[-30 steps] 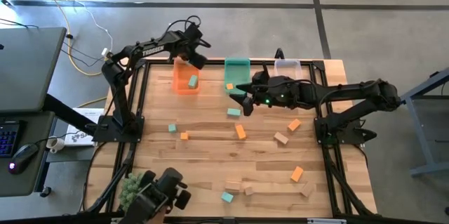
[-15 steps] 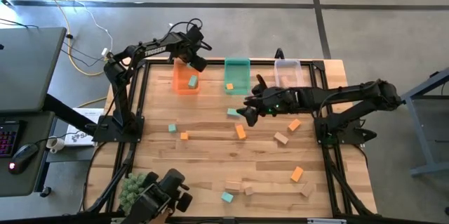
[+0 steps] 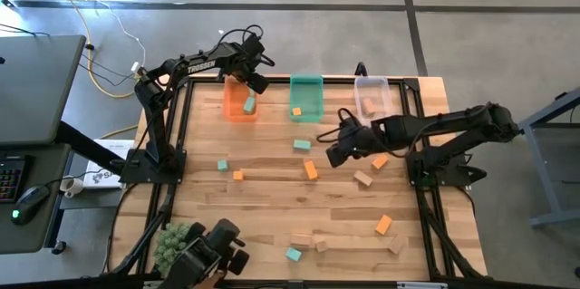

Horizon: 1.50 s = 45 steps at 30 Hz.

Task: Sort & place blocks by color
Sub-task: Put the yellow block into the orange bin

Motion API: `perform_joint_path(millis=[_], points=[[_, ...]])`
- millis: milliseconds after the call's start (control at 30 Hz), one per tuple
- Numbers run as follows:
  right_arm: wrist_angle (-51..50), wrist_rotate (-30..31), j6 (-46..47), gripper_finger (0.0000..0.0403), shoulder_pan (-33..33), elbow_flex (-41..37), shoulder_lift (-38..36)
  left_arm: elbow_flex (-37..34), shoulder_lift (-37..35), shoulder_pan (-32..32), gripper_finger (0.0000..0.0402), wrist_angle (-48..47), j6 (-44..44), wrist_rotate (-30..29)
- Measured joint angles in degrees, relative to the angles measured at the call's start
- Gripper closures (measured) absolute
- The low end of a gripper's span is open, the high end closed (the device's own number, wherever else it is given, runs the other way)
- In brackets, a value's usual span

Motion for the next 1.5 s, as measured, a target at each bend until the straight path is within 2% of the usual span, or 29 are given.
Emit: perform_joint_path(millis=[167,367,567,867,1067,1267,1400,1500], points=[[-7.05,2.05,9.14,0.0141,1.78,0.00,0.00,0.36,0.00,0.00,0.0236,-1.22,0.91,2.26],[-16.09,2.42,20.32,0.0141,3.33,0.00,0.00,5.34,-0.09,-0.05,0.0238,-5.28,3.04,3.91],[-23.69,2.44,18.01,0.0141,4.32,0.00,0.00,12.42,-0.11,-0.07,0.0238,-9.37,3.22,4.58],[-34.85,0.46,-3.76,0.0141,3.77,0.00,0.00,23.65,-0.13,-1.67,0.0240,-15.62,6.12,7.19],[-35.28,-3.83,-24.06,0.0141,0.91,0.00,0.00,29.50,-0.13,-3.94,0.0241,-18.12,6.12,12.41],[-35.33,-5.54,-46.36,0.0141,-2.91,0.00,0.00,33.58,-0.15,-7.19,0.0241,-20.60,5.59,16.48],[-35.17,-6.91,-60.81,0.0141,-4.37,-0.05,0.00,35.93,-0.17,-9.82,0.0241,-23.77,4.62,16.47],[-33.29,-7.06,-67.69,0.0141,-4.92,-1.00,-0.02,36.48,-0.46,-11.97,0.0241,-26.03,4.54,16.25]])
